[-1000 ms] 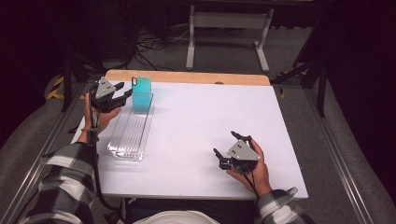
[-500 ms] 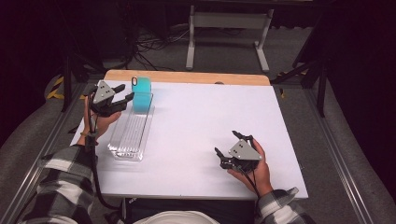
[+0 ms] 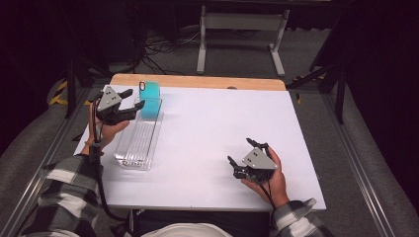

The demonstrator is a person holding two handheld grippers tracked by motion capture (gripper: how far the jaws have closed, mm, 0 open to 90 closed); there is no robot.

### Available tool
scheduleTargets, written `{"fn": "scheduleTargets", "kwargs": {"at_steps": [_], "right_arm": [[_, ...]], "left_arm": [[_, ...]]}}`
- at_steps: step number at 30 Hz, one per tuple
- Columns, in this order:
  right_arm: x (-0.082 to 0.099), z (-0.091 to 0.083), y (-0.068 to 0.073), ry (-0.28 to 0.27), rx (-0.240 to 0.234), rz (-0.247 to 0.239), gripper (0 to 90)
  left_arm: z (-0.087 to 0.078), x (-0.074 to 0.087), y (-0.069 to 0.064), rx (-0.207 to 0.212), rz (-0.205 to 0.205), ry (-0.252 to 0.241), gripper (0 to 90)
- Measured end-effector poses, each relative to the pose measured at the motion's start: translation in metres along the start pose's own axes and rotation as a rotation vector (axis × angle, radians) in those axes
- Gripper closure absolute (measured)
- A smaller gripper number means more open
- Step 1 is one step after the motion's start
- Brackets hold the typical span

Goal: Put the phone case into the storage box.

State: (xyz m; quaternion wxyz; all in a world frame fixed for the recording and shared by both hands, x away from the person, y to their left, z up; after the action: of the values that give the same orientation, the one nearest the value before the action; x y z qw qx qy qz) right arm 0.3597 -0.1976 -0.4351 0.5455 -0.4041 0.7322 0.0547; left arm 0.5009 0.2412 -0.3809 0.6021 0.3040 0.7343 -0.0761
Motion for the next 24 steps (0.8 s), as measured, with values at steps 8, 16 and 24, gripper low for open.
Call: {"fn": "scheduleTargets", "kwargs": {"at_steps": [8,16,24], "right_arm": [[0.000,0.000,0.000,0.001,-0.001,-0.002,17.0],[0.000,-0.001,-0.001,-0.006,0.004,0.000,17.0],[-0.001,-0.002,-0.001,-0.007,0.005,0.003,17.0]], "left_arm": [[-0.001,0.001,-0.005,0.033,-0.036,-0.003,31.8],[-0.007,-0.001,-0.011,0.034,-0.043,-0.016,24.3],[-0.015,-0.001,-0.017,0.032,-0.041,-0.019,19.1]]}}
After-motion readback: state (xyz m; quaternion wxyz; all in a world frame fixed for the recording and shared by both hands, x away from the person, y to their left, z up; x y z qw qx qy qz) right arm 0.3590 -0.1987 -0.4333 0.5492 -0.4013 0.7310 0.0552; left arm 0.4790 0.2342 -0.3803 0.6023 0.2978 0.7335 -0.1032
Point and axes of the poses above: each handheld gripper's, and its own axes: z roughly forward along the jaws, x roughly out of its underside, y roughly to its left, the point moved 1 cm from there along z, roughly forward along the jaws, and after that the axes turned 7 degrees about -x, right-handed, at the moved point
